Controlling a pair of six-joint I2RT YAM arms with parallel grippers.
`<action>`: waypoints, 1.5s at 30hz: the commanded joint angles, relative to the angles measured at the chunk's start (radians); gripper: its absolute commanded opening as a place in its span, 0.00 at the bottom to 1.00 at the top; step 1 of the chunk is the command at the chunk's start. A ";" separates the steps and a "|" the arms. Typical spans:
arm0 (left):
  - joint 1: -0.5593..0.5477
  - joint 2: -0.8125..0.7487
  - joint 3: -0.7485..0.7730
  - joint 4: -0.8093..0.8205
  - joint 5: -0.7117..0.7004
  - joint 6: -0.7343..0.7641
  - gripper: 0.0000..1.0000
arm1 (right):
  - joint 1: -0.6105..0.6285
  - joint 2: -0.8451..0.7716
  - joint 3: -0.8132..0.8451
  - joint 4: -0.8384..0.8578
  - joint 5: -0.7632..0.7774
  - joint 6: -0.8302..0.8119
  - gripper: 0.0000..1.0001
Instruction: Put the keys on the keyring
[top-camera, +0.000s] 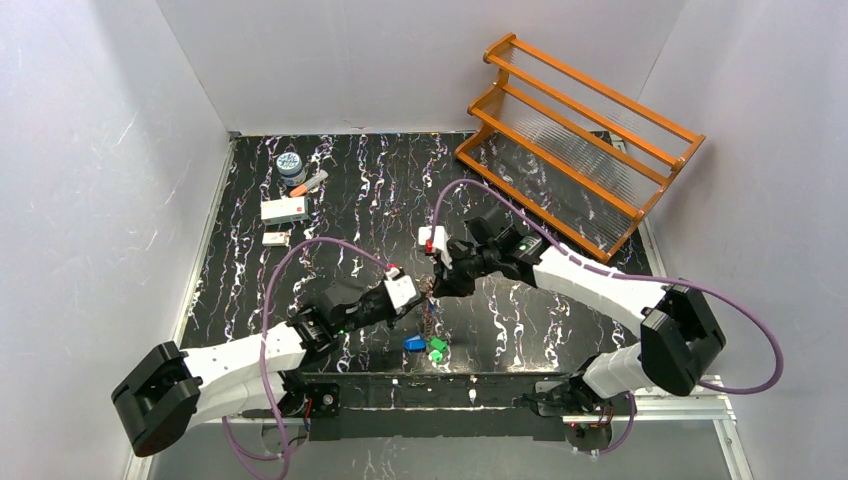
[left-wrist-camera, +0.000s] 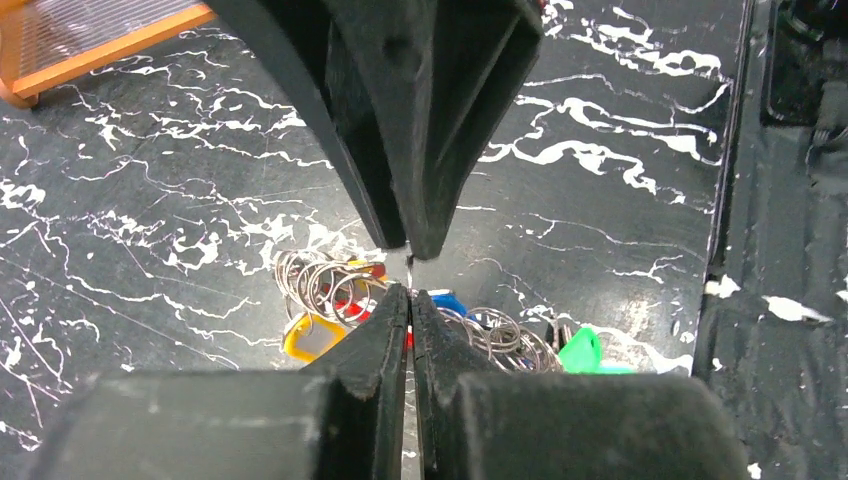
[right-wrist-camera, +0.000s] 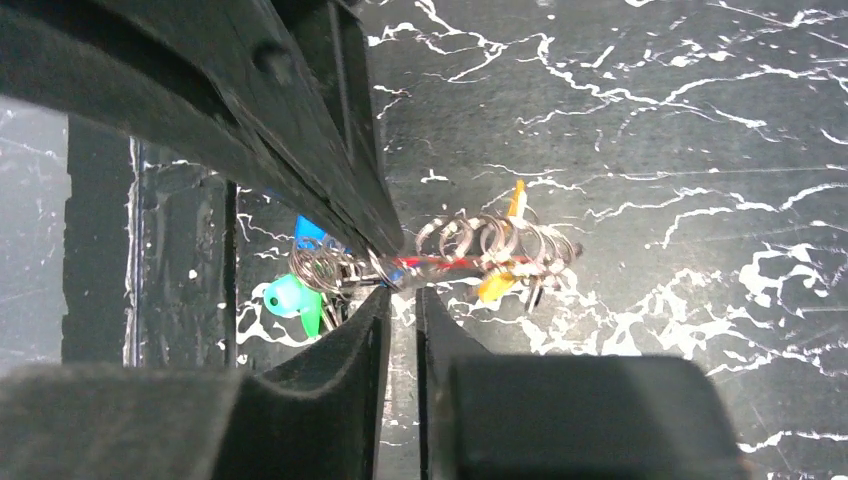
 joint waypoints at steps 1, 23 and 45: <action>-0.006 -0.062 -0.081 0.256 -0.047 -0.142 0.00 | -0.050 -0.100 -0.088 0.254 -0.040 0.124 0.29; -0.007 -0.031 -0.247 0.736 -0.075 -0.323 0.00 | -0.121 -0.117 -0.273 0.629 -0.345 0.307 0.05; -0.006 0.101 -0.115 0.564 -0.364 -0.161 0.00 | -0.166 -0.206 -0.337 0.665 -0.086 0.341 0.58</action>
